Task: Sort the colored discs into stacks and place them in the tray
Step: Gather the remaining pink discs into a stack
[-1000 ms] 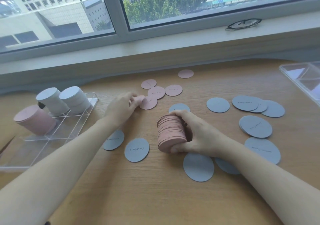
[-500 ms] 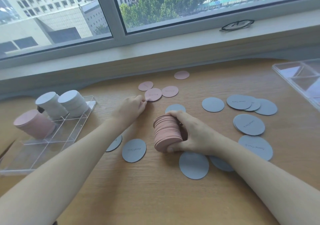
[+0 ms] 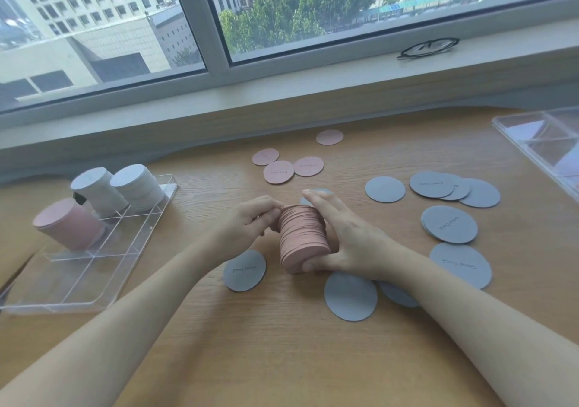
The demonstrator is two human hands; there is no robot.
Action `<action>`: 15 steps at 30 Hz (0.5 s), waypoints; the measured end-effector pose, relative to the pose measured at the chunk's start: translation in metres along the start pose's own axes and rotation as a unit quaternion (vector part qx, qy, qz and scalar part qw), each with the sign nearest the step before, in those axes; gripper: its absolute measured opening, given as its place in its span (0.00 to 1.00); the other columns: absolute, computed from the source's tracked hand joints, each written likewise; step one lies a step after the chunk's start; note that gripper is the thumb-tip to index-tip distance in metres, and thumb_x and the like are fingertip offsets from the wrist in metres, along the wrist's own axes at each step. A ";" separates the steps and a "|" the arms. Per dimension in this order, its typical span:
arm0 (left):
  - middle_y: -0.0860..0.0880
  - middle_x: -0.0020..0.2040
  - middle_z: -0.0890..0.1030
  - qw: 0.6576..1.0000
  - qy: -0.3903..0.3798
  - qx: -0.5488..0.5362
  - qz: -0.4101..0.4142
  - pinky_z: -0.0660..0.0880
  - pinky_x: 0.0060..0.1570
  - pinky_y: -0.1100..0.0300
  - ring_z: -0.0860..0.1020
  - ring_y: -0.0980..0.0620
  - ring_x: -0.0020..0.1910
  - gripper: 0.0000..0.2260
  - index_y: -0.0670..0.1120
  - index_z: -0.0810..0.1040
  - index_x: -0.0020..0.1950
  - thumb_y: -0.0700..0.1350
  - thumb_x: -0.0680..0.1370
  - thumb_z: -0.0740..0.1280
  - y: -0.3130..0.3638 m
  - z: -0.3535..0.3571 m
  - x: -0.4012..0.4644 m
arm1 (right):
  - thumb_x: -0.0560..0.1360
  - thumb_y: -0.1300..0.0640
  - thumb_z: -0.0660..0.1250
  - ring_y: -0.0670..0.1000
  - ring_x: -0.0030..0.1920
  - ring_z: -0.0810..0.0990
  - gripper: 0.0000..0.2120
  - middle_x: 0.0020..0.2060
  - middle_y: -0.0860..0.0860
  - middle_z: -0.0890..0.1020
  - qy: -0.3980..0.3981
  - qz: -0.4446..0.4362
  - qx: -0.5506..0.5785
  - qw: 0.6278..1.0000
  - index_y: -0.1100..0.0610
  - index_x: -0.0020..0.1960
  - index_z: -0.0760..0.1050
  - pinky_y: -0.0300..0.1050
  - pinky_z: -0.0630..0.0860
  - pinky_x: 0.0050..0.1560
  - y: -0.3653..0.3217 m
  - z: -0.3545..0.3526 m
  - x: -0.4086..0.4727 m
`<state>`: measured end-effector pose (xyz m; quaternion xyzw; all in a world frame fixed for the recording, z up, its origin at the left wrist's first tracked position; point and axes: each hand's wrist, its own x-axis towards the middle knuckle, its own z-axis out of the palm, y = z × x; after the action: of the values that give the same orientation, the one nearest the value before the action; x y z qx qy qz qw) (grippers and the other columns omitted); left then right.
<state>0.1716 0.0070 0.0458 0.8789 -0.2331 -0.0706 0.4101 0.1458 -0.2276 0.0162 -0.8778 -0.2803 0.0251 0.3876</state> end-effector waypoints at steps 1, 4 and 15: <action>0.51 0.45 0.79 1.000 -0.011 -0.013 -0.002 0.72 0.45 0.66 0.76 0.61 0.43 0.12 0.47 0.81 0.57 0.38 0.84 0.58 0.003 0.001 0.000 | 0.66 0.41 0.78 0.39 0.75 0.56 0.54 0.76 0.40 0.56 -0.003 0.000 0.000 1.000 0.48 0.81 0.49 0.38 0.58 0.73 0.001 0.000 0.000; 0.41 0.50 0.80 0.997 -0.029 -0.069 -0.028 0.75 0.49 0.64 0.77 0.58 0.45 0.15 0.44 0.82 0.57 0.46 0.85 0.56 0.006 0.002 0.002 | 0.66 0.42 0.79 0.38 0.72 0.59 0.53 0.74 0.40 0.61 -0.015 0.013 0.009 1.000 0.46 0.80 0.49 0.33 0.58 0.68 0.001 -0.001 0.000; 0.43 0.66 0.70 0.912 0.176 0.265 -0.258 0.68 0.66 0.48 0.67 0.43 0.68 0.26 0.45 0.74 0.68 0.61 0.78 0.64 -0.051 -0.012 0.107 | 0.64 0.44 0.81 0.38 0.66 0.66 0.48 0.67 0.41 0.69 -0.002 -0.002 0.024 1.000 0.48 0.76 0.58 0.31 0.62 0.66 0.000 -0.002 -0.001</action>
<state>0.2878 -0.0069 0.0227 0.9831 0.0674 0.0465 0.1638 0.1455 -0.2295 0.0179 -0.8677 -0.2819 0.0332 0.4081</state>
